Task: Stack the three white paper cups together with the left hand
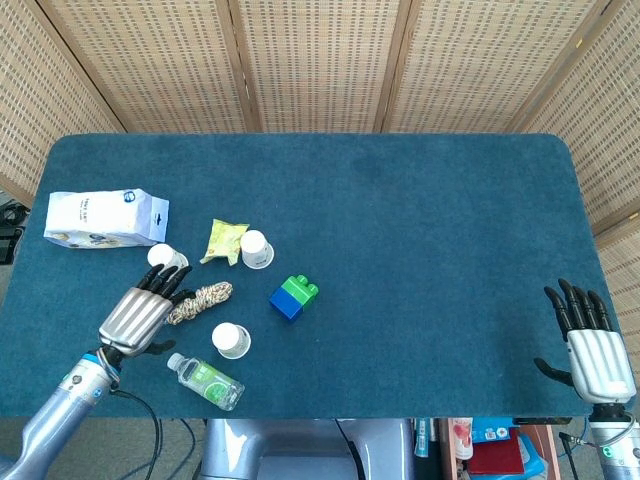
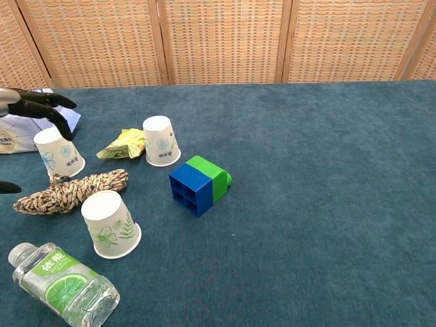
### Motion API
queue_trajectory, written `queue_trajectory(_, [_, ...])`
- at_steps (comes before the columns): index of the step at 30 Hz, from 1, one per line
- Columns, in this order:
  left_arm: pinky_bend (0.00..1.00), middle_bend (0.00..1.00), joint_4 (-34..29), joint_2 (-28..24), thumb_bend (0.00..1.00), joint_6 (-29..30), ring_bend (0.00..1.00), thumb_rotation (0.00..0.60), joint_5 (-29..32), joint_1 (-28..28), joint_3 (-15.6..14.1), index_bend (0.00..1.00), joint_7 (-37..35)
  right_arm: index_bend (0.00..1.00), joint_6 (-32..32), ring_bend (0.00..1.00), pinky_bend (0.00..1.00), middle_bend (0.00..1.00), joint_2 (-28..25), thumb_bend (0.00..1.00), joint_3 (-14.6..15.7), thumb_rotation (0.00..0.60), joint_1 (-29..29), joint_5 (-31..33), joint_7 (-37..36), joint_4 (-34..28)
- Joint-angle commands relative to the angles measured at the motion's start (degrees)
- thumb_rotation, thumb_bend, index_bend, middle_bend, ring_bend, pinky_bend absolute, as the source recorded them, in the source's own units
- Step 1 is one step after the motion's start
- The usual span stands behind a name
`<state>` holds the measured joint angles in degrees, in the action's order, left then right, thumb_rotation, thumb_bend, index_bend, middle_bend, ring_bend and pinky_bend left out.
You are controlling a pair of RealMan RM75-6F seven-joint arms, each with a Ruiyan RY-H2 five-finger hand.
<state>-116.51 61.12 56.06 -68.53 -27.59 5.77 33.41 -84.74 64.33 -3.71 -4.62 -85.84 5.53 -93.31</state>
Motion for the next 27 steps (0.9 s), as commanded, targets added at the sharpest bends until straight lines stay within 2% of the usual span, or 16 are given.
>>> queue_trajectory(1, [0.0, 0.0, -1.41, 2.21, 0.22, -0.99, 0.0, 0.6, 4.33, -3.12, -0.12, 0.25, 4.43, 0.0, -0.15, 0.0, 0.0, 0.0, -0.13, 0.0, -0.08, 0.6, 0.06, 0.01, -0.32, 0.06])
queue_trajectory(14, [0.0, 0.0, -0.12, 7.74, 0.22, 1.06, 0.0, 0.6, 12.38, -8.22, -2.41, 0.25, 11.57, 0.0, -0.54, 0.0, 0.0, 0.0, -0.74, 0.0, -0.49, 0.6, 0.29, 0.47, -1.84, 0.16])
queue_trajectory(27, [0.0, 0.0, 2.43, 11.69, 0.22, 2.14, 0.0, 0.6, 15.73, -11.28, -4.03, 0.25, 13.4, 0.0, -0.69, 0.0, 0.0, 0.0, -0.89, 0.0, -0.65, 0.6, 0.31, 0.45, -2.53, 0.14])
